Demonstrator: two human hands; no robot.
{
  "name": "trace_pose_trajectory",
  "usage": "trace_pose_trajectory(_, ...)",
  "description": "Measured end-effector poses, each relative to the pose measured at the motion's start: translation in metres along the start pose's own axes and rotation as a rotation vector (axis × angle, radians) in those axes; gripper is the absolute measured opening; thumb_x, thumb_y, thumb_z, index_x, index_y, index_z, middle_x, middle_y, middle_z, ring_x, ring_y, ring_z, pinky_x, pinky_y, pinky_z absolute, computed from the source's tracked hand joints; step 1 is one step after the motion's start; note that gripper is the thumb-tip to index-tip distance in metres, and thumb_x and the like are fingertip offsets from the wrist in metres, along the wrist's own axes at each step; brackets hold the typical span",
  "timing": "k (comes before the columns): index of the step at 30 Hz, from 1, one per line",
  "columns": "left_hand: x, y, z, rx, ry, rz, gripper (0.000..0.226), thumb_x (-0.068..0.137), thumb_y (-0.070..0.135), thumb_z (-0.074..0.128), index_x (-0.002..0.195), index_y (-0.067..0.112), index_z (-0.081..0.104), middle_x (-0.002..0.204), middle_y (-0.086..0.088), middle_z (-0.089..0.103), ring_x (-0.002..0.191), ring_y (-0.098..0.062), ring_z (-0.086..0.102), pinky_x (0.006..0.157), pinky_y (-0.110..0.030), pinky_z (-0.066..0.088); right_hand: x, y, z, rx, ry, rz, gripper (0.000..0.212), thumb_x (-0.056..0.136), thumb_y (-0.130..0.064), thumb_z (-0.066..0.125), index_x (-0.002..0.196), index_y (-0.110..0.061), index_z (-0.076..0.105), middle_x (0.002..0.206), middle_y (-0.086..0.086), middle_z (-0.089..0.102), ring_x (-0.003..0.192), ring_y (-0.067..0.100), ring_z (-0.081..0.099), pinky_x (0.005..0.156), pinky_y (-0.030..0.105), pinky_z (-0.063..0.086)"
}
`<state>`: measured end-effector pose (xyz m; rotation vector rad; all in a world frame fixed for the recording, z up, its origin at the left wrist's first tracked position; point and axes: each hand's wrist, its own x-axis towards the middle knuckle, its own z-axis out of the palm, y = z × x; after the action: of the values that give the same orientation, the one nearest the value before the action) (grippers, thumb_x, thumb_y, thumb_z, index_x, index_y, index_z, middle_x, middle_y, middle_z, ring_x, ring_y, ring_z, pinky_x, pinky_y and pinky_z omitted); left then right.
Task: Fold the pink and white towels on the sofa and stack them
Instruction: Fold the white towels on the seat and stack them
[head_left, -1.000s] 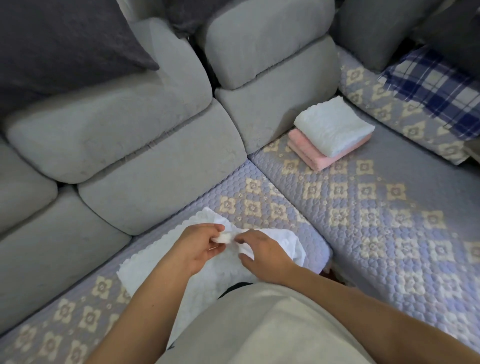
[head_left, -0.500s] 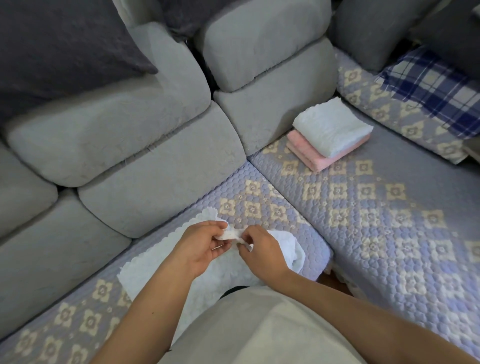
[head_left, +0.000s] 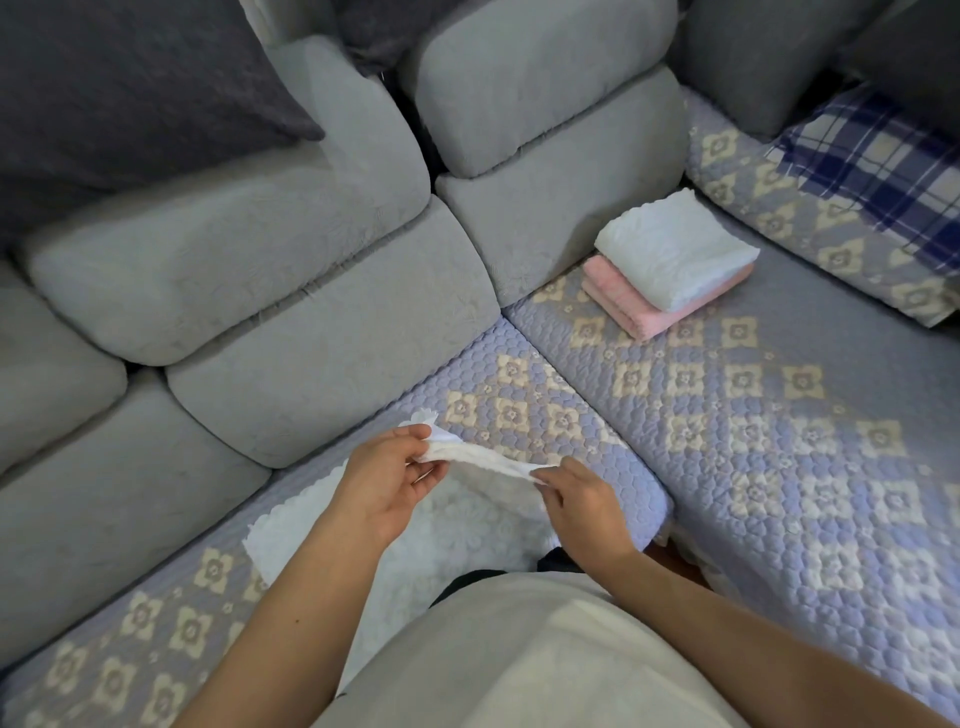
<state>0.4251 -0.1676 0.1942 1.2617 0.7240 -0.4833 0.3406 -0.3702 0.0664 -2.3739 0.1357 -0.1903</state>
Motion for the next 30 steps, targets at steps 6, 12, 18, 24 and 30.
trace_pose_trajectory(6, -0.001, -0.004, 0.004, -0.090, -0.052, -0.033, 0.018, 0.093, -0.011, 0.053, 0.094, 0.003, 0.064, 0.102, -0.019, 0.070, 0.101, -0.033, 0.069, 0.080, -0.039, 0.059, 0.009, 0.022, -0.010, -0.165, 0.026, 0.162, 0.017, 0.087, -0.003, 0.065, 0.075, -0.009, 0.055, 0.077, 0.001, 0.051, 0.059, 0.025, 0.050, 0.050, 0.041, 0.047)
trace_pose_trajectory(12, -0.002, 0.005, 0.004, -0.180, -0.024, -0.007, 0.018, 0.095, -0.010, 0.050, 0.090, 0.003, 0.061, 0.094, -0.018, 0.068, 0.088, -0.029, 0.071, 0.078, -0.038, 0.058, 0.016, 0.010, -0.030, -0.040, 0.029, 0.279, 0.009, 0.095, -0.005, 0.053, 0.086, -0.006, 0.053, 0.079, 0.006, 0.058, 0.069, 0.032, 0.053, 0.060, 0.042, 0.044)
trace_pose_trajectory(18, 0.009, 0.019, -0.008, -0.341, 0.056, -0.027, 0.020, 0.098, -0.009, 0.045, 0.090, 0.003, 0.058, 0.097, -0.021, 0.062, 0.090, -0.031, 0.066, 0.076, -0.039, 0.056, 0.021, -0.010, -0.042, 0.187, 0.143, 0.225, 0.011, 0.101, -0.013, 0.053, 0.093, -0.020, 0.049, 0.094, -0.005, 0.052, 0.078, 0.012, 0.047, 0.070, 0.029, 0.039)
trace_pose_trajectory(24, 0.019, 0.028, -0.019, -0.357, 0.078, -0.016, 0.021, 0.098, -0.011, 0.043, 0.094, 0.004, 0.057, 0.097, -0.022, 0.061, 0.091, -0.032, 0.065, 0.094, -0.043, 0.053, 0.012, 0.014, -0.040, -0.053, -0.010, -0.151, 0.040, 0.103, -0.049, 0.039, 0.091, -0.017, 0.060, 0.083, -0.005, 0.060, 0.065, 0.017, 0.057, 0.057, 0.031, 0.047)
trace_pose_trajectory(30, 0.034, 0.001, -0.039, -0.260, 0.107, -0.106, 0.021, 0.097, -0.010, 0.044, 0.097, 0.003, 0.059, 0.103, -0.021, 0.060, 0.093, -0.032, 0.065, 0.074, -0.039, 0.055, -0.009, 0.041, -0.055, 0.022, -0.588, 0.164, 0.028, 0.089, -0.042, 0.069, 0.069, -0.027, 0.055, 0.070, -0.001, 0.056, 0.061, 0.004, 0.046, 0.065, 0.029, 0.042)
